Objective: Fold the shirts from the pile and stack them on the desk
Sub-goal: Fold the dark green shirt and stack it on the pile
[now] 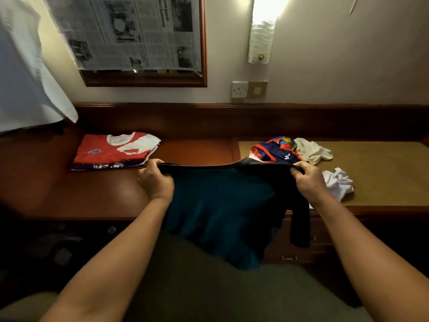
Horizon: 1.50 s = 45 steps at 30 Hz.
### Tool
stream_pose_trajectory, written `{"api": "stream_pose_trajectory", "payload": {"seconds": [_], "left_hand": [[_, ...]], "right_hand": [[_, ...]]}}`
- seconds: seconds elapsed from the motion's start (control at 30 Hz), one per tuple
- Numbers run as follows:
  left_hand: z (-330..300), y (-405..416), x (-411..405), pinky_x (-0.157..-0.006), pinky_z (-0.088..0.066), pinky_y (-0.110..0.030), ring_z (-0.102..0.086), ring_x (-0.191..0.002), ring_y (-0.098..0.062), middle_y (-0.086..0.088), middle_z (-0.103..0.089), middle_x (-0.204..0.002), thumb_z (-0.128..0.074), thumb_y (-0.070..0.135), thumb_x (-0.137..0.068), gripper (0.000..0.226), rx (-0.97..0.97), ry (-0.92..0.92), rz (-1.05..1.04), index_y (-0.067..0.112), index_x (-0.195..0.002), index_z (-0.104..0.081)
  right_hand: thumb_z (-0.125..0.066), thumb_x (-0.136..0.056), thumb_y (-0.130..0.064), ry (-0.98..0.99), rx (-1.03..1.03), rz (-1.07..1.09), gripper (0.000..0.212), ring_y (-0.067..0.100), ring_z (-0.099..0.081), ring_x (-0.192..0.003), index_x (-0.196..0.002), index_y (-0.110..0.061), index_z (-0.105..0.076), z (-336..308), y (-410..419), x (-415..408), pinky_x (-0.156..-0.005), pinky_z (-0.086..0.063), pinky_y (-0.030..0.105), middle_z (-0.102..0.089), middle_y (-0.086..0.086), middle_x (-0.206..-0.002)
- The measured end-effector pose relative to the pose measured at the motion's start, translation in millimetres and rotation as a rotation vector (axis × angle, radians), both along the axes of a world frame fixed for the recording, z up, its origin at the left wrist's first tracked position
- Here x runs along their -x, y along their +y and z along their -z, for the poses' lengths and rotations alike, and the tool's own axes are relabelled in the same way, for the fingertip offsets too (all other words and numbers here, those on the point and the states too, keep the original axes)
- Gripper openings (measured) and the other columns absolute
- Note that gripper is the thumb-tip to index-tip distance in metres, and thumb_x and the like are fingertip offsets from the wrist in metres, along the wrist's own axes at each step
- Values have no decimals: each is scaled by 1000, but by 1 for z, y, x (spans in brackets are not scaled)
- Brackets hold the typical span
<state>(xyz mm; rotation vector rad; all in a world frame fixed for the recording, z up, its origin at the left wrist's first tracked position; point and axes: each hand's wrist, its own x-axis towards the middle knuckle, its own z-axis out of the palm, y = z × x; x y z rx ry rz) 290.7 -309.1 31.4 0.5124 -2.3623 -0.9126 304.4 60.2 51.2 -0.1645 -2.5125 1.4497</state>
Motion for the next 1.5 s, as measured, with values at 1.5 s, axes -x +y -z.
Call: {"api": "stream_pose_trajectory", "payload": {"seconds": [1.5], "left_hand": [[54, -182, 363, -50, -29, -29, -47, -59, -19, -8, -58, -65, -62, 26, -90, 35, 117, -651, 375, 15, -59, -51]], "right_hand": [[-51, -89, -3, -494, -421, -98, 18, 28, -59, -85, -96, -16, -61, 69, -116, 382, -72, -53, 42, -61, 10, -98]]}}
